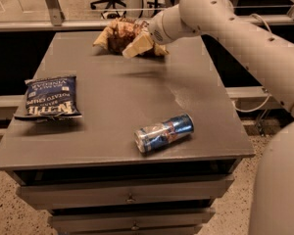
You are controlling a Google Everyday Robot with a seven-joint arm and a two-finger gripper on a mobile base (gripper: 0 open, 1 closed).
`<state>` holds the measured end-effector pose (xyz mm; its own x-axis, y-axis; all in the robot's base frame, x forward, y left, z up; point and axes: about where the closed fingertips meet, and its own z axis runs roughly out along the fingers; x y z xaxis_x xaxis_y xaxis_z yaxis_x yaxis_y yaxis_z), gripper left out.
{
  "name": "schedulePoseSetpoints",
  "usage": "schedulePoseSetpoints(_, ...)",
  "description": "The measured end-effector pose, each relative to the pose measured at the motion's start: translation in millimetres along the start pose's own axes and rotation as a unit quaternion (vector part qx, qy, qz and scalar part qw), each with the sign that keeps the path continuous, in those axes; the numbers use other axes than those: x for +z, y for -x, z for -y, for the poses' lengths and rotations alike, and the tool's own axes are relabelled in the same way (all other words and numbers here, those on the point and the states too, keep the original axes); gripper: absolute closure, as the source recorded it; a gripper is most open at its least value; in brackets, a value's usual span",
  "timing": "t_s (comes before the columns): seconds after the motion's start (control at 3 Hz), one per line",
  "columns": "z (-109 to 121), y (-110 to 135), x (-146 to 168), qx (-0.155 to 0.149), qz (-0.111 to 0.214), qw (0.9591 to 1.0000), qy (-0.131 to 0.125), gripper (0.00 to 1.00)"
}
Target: Move brown chip bag near redbull can
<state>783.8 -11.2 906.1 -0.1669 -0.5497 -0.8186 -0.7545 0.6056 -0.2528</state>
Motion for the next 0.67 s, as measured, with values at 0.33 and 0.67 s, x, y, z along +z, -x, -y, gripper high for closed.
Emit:
schedulePoseSetpoints(0.33,5,-7,26,0.014,-0.012,0.9998,-0.003,0.13)
schedulePoseSetpoints(0.67,11,-18,39,0.027,-0.019,0.9994,-0.010,0.26)
